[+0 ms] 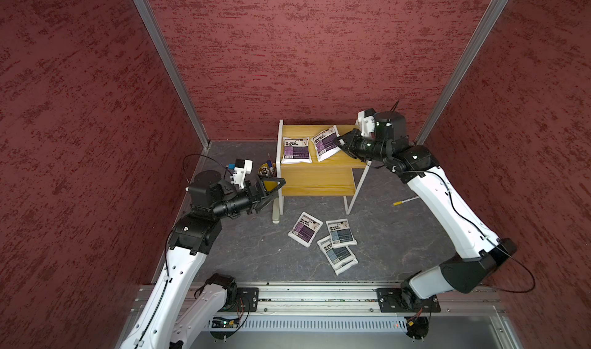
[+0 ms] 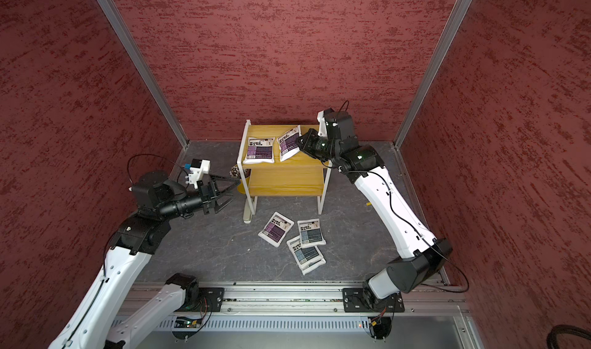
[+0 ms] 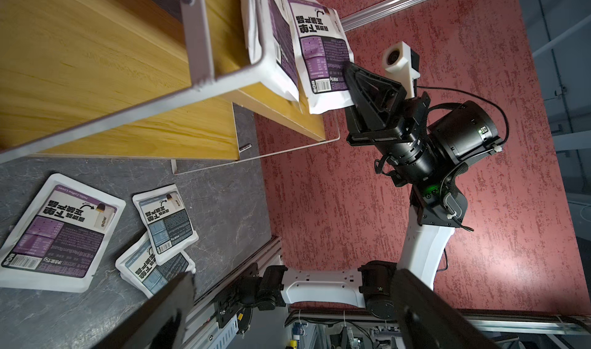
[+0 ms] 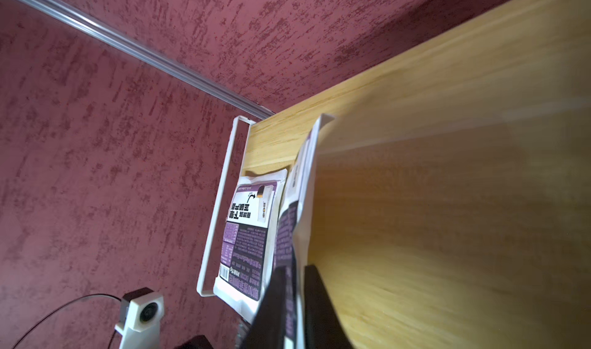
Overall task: Place the bagged coffee beans on the shelf by color
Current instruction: Place the bagged coffee beans on the shelf.
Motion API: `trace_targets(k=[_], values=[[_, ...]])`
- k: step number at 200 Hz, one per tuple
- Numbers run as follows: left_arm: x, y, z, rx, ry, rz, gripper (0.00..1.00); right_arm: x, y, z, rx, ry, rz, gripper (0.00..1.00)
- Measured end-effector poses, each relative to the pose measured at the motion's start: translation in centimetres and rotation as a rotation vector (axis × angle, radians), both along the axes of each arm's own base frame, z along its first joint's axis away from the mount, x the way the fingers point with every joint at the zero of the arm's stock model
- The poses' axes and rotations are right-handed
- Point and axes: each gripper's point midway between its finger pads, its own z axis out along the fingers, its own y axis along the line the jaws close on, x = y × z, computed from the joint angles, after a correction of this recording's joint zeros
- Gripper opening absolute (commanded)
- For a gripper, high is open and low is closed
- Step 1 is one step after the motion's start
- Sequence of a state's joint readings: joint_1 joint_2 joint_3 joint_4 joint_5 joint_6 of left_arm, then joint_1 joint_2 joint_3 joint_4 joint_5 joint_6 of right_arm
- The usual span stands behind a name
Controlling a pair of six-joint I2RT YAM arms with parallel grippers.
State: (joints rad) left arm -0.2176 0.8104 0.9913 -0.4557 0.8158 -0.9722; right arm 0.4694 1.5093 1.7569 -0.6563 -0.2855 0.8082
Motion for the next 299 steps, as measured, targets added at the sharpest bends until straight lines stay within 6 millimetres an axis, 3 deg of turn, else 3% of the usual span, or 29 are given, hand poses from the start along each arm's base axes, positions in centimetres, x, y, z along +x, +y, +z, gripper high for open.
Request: trace_targets(k=[32, 142, 189, 229, 269, 299], values=[[0.1, 0.0, -0.7, 0.002, 0.018, -0.003, 1.00, -0.2, 0.1, -1.1, 0.019, 0.027, -0.006, 0.43], [-0.2, -0.1, -1.5, -0.004, 0.038, -0.009, 1.00, -2.4, 2.3, -2.2, -0.011, 0.062, 0.073, 0.51], [-0.3, -0.1, -2.1, -0.001, 0.049, -0.011, 1.00, -2.9, 0.5, -2.2, -0.118, 0.059, 0.031, 0.54], [-0.4, -0.1, -2.7, 0.009, 0.060, -0.017, 1.00, -3.2, -0.6, -0.7, -0.172, 0.019, 0.008, 0.54], [-1.6, -1.6, -5.6, 0.119, 0.102, -0.092, 1.00, -4.2, 0.4, 0.5, -0.163, -0.013, 0.060, 0.54], [-2.9, -2.7, -8.3, 0.223, 0.134, -0.151, 1.00, -7.6, 1.8, 1.0, -0.163, -0.026, 0.140, 0.54]])
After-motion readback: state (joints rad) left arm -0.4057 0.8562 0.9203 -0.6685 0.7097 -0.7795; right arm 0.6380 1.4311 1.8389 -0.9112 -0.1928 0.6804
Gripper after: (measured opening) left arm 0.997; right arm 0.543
